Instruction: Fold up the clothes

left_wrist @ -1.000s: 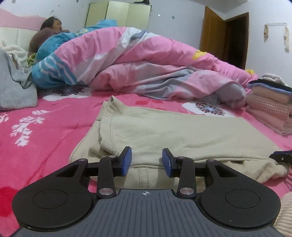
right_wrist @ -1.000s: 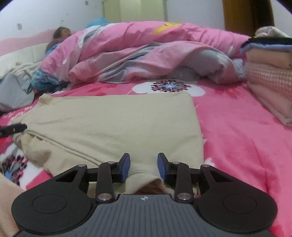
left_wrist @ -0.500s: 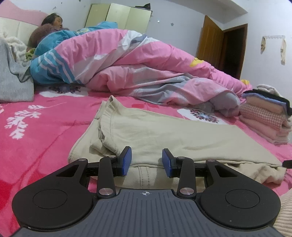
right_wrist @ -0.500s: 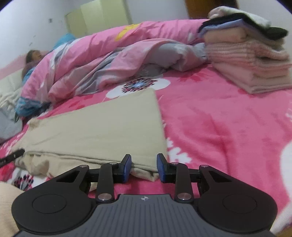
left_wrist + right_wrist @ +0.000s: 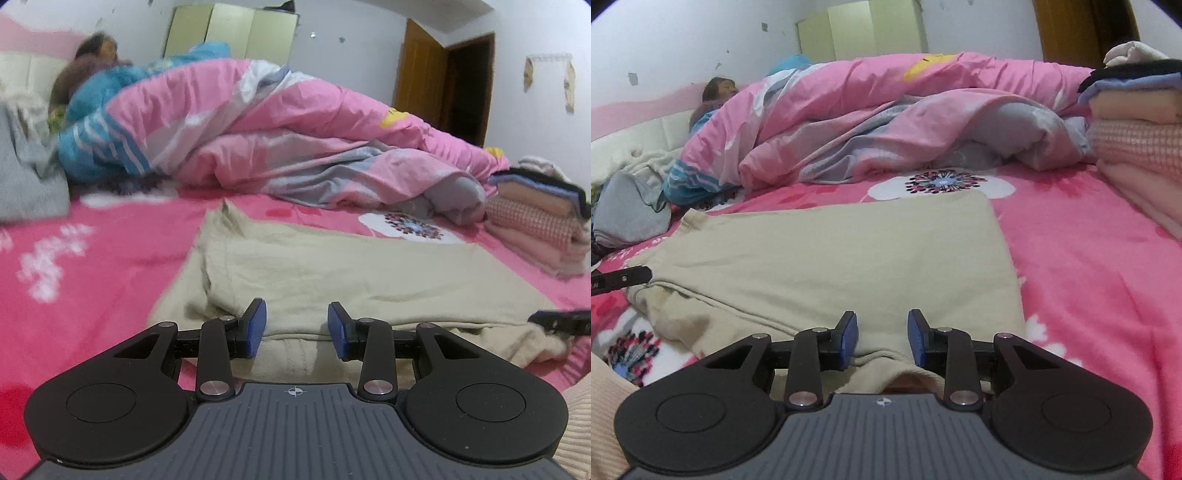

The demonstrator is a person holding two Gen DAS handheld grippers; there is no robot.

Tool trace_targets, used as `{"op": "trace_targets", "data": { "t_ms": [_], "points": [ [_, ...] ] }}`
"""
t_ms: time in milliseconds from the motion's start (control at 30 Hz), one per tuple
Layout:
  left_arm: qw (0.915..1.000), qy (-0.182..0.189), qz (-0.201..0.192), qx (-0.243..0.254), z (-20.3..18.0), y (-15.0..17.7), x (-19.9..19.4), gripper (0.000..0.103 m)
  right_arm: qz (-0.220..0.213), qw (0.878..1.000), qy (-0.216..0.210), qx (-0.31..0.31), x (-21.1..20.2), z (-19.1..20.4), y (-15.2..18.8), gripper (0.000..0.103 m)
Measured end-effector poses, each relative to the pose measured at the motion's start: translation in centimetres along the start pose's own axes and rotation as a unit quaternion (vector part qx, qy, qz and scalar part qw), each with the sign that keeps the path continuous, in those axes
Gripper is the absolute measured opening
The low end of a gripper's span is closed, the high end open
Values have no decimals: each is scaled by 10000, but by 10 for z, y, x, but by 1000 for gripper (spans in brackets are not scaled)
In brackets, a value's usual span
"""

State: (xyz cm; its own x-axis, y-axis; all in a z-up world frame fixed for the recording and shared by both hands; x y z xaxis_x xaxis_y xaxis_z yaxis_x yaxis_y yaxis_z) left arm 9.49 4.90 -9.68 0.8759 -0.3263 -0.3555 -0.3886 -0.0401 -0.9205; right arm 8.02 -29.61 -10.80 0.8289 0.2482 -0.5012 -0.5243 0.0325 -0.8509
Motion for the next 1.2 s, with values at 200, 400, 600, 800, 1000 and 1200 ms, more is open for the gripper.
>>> {"op": "trace_targets", "data": {
  "t_ms": [200,400,600,800,1000,1200],
  "points": [
    [9998,-41,-45,193,1,-35,12,37,-67,10000,6,-8,-2,1,4,32],
    [9871,-32,1310,-919,44,-16,105,25,-69,9999,-32,70,-4,-1,2,32],
    [9881,-86,1261,-882,49,-30,102,23,-64,9999,-60,136,-4,-1,2,33],
    [9880,-297,1368,-649,56,-37,135,23,-64,9998,-77,156,-4,-1,2,33],
    [9874,-444,1208,-920,67,-41,137,9,-59,9997,-118,193,-5,-2,2,33],
    [9817,-1112,1096,-1088,96,-49,122,18,-57,9996,-125,232,-5,-3,2,33]
  ]
}}
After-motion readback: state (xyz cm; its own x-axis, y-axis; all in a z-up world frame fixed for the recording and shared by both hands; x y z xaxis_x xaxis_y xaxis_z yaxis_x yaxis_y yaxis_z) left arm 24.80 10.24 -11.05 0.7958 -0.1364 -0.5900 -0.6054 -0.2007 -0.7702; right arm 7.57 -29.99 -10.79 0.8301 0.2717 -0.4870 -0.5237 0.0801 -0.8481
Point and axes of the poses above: each gripper's, at about its wrist camera, not at the fingertips, and x roughly the way its jaws point, z to its left, y to its underside, the point moved 8 cm from there along x, roughly the way its jaws point, and after that the axes turned 1 degree about -y, right-handed, at the moved point
